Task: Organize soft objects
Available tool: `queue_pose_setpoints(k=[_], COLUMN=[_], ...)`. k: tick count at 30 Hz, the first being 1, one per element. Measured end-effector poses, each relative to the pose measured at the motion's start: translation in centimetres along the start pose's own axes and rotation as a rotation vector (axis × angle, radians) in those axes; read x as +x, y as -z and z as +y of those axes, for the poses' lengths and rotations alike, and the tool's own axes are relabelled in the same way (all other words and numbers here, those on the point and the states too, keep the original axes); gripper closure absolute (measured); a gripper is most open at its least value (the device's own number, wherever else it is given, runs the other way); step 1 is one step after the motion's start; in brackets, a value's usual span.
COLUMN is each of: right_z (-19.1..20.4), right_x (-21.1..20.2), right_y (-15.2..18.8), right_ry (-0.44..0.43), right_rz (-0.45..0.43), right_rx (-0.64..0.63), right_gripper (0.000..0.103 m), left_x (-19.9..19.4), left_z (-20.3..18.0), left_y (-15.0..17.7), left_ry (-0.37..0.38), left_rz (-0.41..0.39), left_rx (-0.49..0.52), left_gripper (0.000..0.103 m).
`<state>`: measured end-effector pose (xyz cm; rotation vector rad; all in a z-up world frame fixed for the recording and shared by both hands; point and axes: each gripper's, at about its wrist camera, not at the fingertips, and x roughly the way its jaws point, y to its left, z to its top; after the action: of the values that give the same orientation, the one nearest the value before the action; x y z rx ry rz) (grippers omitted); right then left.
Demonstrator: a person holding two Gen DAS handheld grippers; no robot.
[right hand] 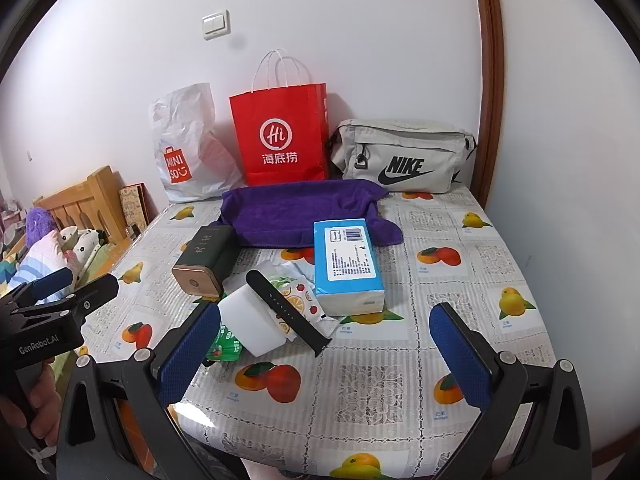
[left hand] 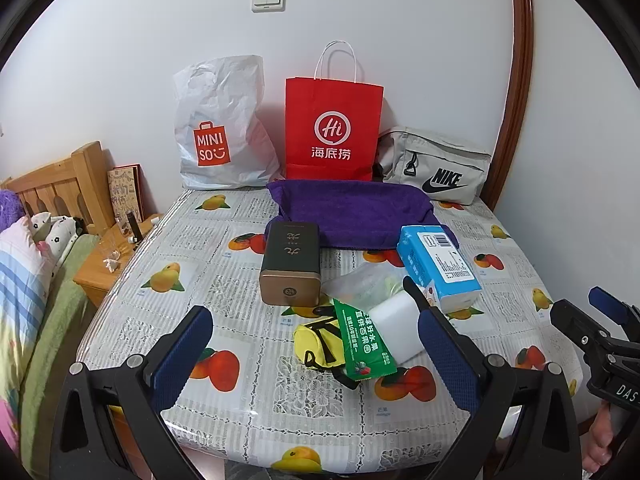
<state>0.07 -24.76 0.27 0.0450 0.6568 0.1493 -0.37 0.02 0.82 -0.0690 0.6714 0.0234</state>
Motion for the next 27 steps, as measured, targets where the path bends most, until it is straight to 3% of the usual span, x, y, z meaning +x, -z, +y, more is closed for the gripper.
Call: queue_pose_setpoints(k=[27], right_z=[0.6], right_x=[-1.1], right_y=[-0.3], right_ry=[-0.006], right_rz=[-0.023], right_rx=[0.002], right_gripper=[0.0], left_x=[-0.7], left_z=[0.1], left_y=[-0.4], left_ry=[-0.001], left_rz=[-0.01], left_rx=[0.0], left_gripper=[0.0])
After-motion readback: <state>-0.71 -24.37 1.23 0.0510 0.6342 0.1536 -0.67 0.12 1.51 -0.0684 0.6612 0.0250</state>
